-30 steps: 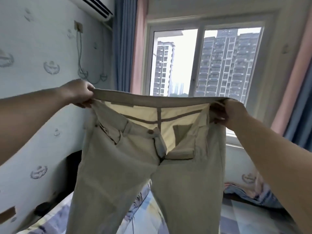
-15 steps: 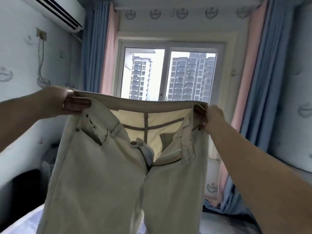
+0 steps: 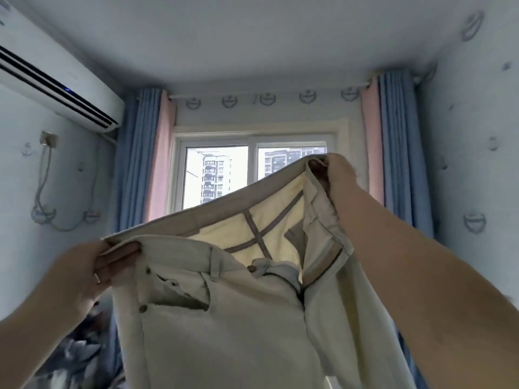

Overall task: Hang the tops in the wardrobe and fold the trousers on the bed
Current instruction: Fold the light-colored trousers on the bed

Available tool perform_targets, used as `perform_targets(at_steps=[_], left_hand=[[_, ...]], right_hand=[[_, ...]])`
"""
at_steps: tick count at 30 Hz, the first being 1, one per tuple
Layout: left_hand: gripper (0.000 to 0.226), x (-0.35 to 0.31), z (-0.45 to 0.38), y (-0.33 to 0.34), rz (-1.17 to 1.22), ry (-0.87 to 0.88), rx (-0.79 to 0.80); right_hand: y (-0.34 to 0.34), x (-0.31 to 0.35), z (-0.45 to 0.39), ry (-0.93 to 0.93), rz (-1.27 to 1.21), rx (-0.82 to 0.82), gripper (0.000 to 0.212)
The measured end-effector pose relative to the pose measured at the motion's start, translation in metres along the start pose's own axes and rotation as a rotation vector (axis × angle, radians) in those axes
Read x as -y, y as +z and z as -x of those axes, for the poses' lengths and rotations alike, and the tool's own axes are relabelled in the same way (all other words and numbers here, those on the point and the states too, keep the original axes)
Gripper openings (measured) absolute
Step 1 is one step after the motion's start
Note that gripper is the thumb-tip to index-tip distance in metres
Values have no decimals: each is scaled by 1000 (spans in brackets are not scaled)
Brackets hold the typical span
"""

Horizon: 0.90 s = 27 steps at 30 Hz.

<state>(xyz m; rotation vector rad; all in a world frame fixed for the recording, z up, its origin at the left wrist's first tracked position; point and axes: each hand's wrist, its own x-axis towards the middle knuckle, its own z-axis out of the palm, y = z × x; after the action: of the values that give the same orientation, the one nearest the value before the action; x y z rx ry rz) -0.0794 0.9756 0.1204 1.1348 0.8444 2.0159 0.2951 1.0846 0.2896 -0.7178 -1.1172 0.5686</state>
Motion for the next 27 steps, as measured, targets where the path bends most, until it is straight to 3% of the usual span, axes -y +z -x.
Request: perform_targets(at_steps=[4, 7, 13, 17, 23, 27], left_hand=[[34, 27, 36, -43, 55, -79, -74], [35, 66, 75, -100, -17, -171, -210], [30, 134, 145, -243, -147, -466, -615], [30, 163, 181, -328, -192, -487, -849], [20, 177, 179, -441, -237, -467, -998], [21, 198, 148, -542, -285, -555, -1039]], right_hand=[[39, -40, 28, 47, 118, 118, 19], [70, -110, 83, 173, 13, 152, 23], [126, -291, 236, 536, 182, 397, 32], [165, -365, 332, 723, 241, 552, 34], [266, -434, 415, 796, 238, 643, 33], [363, -491, 456, 834, 235, 665, 35]])
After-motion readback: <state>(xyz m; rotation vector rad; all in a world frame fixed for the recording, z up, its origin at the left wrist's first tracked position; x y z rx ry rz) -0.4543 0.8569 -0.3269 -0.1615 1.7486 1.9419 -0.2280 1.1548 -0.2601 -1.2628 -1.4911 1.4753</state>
